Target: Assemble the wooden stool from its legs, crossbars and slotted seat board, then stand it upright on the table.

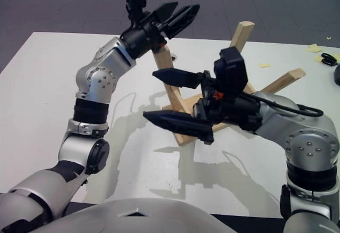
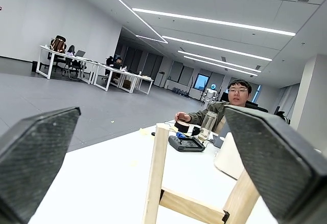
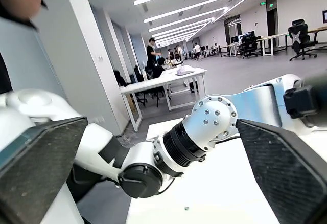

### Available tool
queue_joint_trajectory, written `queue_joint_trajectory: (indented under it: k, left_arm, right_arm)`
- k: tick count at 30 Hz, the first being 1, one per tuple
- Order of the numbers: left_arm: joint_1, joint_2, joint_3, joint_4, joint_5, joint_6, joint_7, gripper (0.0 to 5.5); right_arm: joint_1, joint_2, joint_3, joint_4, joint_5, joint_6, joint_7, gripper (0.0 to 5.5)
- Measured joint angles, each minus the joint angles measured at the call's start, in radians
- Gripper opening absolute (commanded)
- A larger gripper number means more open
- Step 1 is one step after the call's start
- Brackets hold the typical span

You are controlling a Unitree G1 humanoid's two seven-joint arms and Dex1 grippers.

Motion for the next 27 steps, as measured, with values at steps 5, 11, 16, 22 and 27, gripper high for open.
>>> queue_joint_trajectory:
  k: [5, 11, 16, 22, 27]
  left_arm:
    - [0.012, 0.004, 0.058, -0.061, -0.043, 0.081, 0.066, 5.39]
    - [-0.064, 0.042, 0.21, -0.147, -0.065, 0.066, 0.224, 5.39]
    - [-0.029, 0.087, 0.269, -0.247, -0.056, 0.051, 0.297, 5.39]
    - [0.127, 0.088, 0.261, -0.353, -0.045, 0.067, 0.344, 5.39]
    - [0.31, 0.055, 0.196, -0.462, -0.05, 0.125, 0.382, 5.39]
  right_arm:
    - [0.005, 0.013, -0.002, 0.027, 0.008, -0.029, -0.012, 5.4]
    - [-0.133, 0.141, -0.088, 0.245, 0.253, -0.145, -0.351, 5.4]
    - [-0.278, 0.145, -0.153, 0.442, 0.013, -0.28, -0.556, 5.4]
    - [-0.325, 0.102, -0.142, 0.701, -0.507, -0.43, -0.717, 5.4]
    - [-0.408, 0.062, -0.218, 0.915, -0.824, -0.639, -0.767, 5.4]
